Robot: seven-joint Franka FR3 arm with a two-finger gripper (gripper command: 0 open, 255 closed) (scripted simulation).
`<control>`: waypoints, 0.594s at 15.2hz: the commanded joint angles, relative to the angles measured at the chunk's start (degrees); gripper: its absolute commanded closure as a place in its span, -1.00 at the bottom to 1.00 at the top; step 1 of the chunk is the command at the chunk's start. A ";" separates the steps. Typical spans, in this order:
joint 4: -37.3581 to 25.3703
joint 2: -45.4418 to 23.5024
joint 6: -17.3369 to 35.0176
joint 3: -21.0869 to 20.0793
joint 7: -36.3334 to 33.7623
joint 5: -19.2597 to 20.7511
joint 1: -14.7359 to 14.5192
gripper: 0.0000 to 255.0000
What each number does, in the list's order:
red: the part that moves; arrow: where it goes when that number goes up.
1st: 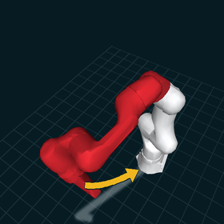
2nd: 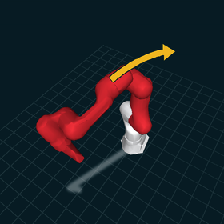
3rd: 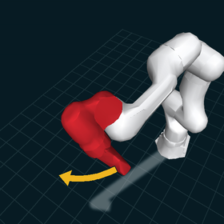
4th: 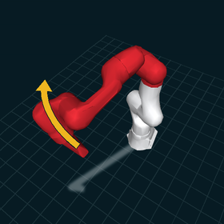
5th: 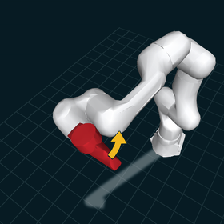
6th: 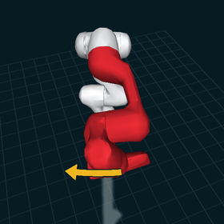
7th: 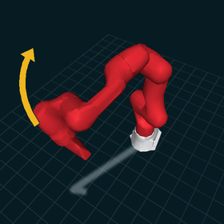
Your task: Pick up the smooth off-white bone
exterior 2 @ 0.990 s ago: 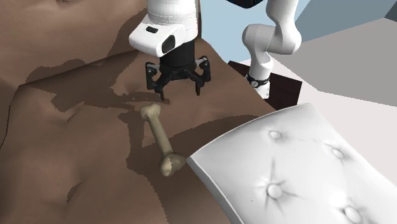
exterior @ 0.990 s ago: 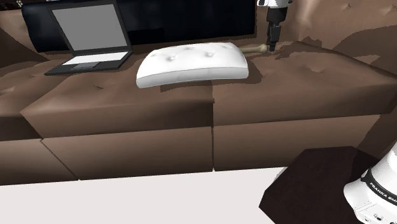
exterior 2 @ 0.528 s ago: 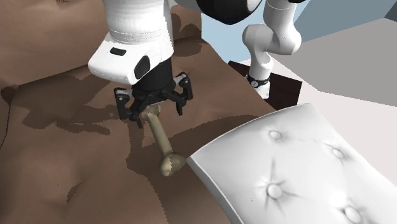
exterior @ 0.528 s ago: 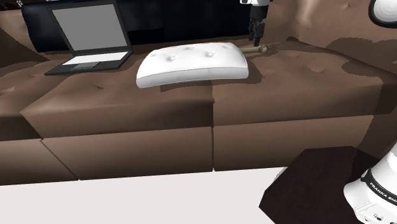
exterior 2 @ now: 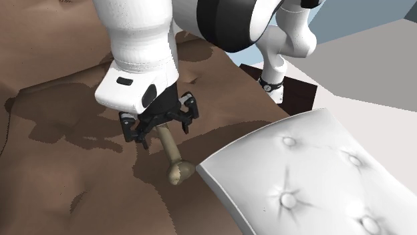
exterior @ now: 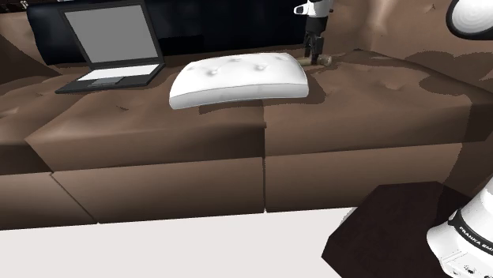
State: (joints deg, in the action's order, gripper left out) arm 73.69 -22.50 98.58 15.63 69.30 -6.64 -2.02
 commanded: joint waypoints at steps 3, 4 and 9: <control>1.32 0.21 1.13 -0.04 -0.05 0.06 -0.19 1.00; 1.23 0.15 1.10 -0.04 -0.02 0.04 -0.15 1.00; 1.28 0.17 1.13 -0.03 -0.01 0.04 -0.15 1.00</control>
State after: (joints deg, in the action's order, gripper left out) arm 74.94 -22.31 99.73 15.61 69.28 -6.59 -2.16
